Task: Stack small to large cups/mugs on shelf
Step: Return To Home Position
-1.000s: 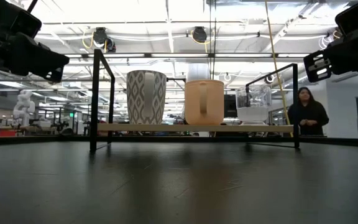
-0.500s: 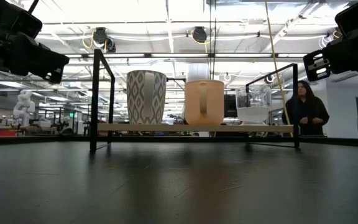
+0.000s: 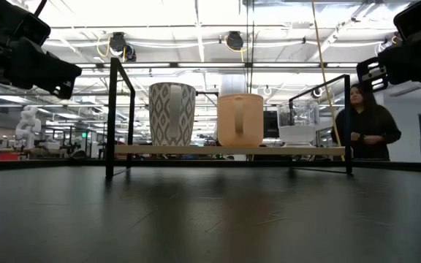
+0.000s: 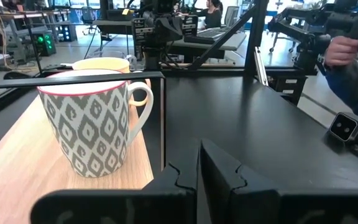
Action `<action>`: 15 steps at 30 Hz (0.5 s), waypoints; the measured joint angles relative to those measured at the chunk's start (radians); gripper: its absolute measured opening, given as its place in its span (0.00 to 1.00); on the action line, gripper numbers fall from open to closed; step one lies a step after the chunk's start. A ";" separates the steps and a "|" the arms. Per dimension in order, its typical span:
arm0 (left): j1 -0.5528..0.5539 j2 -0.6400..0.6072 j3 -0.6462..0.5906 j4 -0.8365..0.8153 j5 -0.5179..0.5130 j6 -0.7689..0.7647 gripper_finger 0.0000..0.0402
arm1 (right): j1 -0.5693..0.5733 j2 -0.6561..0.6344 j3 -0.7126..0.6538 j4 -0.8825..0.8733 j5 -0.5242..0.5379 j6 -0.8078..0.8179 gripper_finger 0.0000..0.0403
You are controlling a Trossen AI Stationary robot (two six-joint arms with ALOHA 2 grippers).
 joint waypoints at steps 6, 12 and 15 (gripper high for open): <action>0.000 0.000 0.000 0.000 -0.001 -0.002 0.05 | 0.000 0.000 0.000 0.007 0.000 -0.002 0.00; 0.000 0.000 0.000 0.000 -0.001 -0.001 0.05 | 0.000 0.000 0.000 0.007 0.000 -0.003 0.00; 0.000 0.000 0.000 0.000 -0.001 -0.001 0.05 | 0.000 0.000 0.000 0.007 0.000 -0.003 0.00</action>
